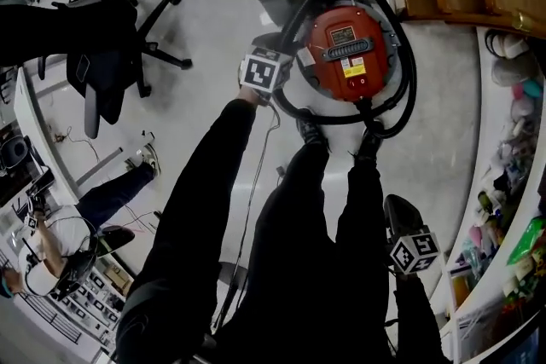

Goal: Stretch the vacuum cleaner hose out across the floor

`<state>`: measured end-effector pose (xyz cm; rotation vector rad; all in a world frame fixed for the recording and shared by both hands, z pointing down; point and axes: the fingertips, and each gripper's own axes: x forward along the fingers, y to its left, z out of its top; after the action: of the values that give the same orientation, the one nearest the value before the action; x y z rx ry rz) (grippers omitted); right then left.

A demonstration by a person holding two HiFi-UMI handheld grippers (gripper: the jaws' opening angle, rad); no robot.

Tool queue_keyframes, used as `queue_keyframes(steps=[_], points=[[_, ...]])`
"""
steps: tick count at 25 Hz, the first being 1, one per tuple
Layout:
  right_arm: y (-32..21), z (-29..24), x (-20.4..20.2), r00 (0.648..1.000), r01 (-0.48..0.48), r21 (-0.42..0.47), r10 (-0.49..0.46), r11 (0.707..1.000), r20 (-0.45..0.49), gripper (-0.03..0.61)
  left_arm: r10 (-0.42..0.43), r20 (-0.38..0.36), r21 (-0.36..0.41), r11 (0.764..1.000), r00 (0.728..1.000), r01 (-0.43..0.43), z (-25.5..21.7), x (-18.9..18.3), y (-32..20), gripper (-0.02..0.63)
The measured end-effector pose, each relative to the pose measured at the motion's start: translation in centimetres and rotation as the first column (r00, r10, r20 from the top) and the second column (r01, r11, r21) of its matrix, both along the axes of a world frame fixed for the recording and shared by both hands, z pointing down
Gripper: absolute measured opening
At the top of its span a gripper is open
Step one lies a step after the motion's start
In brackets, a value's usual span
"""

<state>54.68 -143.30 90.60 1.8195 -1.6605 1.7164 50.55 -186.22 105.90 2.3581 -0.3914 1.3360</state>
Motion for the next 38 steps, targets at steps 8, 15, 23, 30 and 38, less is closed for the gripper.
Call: queue_keyframes(steps=[8,15,23,30,38], points=[[-3.1,-8.1,6.3,0.991,0.092,0.150,-0.075,0.984,-0.113,0.014,0.163,-0.158,0.059,0.986,0.974,-0.155,-22.4,3.6,14.3,0.187],[-7.5,-18.4,10.6,0.949,0.243,0.321,-0.156,0.915,-0.275,0.014,0.224,-0.117,0.201,0.959,0.967,-0.198,-35.9,2.8,26.3,0.187],[-7.3,-29.0,5.2,0.901,0.432,0.533,-0.337,0.727,-0.272,0.015,0.106,-0.156,0.168,0.983,0.982,-0.080,-46.2,-0.6,29.5,0.187],[-6.2,-36.6,-2.6,0.869,0.495,0.617,-0.347,0.611,-0.354,0.017,0.216,-0.246,0.238,0.958,0.945,-0.157,-54.7,-2.6,32.2,0.187],[-5.3,-39.5,-4.3,0.544,0.731,0.284,-0.280,0.621,-0.791,0.289,0.389,-0.265,0.352,0.891,0.882,-0.287,-56.7,-12.8,38.0,0.187]])
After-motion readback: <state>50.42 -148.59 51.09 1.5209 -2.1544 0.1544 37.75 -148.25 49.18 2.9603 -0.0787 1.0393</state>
